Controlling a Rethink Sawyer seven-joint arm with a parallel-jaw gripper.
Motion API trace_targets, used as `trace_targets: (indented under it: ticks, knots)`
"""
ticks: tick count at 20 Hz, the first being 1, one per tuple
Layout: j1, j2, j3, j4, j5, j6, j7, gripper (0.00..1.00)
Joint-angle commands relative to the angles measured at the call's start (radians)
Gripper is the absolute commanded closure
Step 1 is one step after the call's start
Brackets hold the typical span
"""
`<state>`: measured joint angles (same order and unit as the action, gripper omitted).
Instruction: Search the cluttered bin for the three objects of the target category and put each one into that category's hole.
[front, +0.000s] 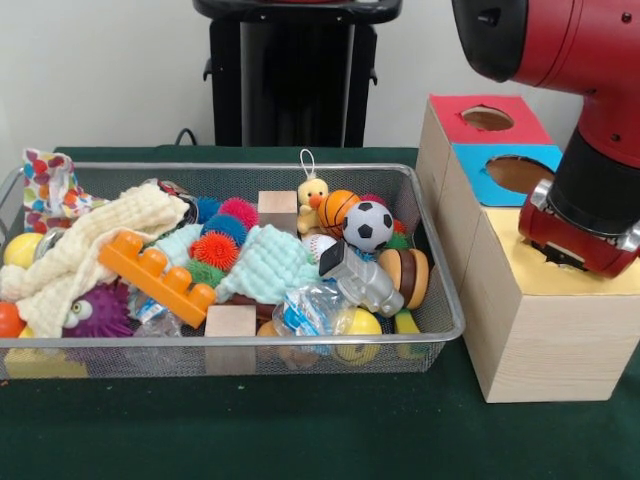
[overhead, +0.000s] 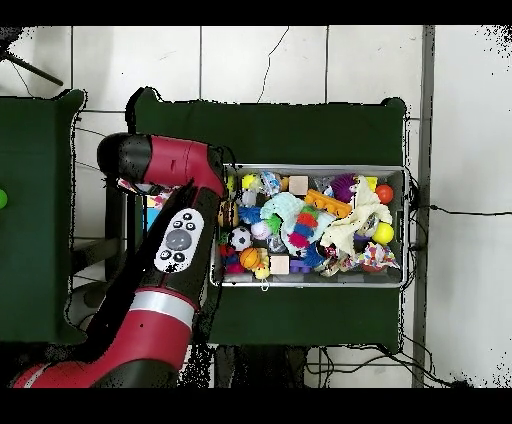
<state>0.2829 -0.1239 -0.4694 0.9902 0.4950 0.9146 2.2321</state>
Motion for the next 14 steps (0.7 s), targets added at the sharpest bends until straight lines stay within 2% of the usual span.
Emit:
trace_targets:
  ticks: [1,3,4,14]
  knots:
    - [-0.002,0.174,0.109,0.103,-0.006,-0.245,0.251,1.00]
    - [-0.004,0.173,0.110,0.105,-0.005,-0.237,0.243,1.00]
    - [-0.008,0.172,0.115,0.102,-0.008,-0.217,0.223,0.00]
    - [0.007,0.172,0.091,0.109,-0.011,-0.258,0.254,0.00]
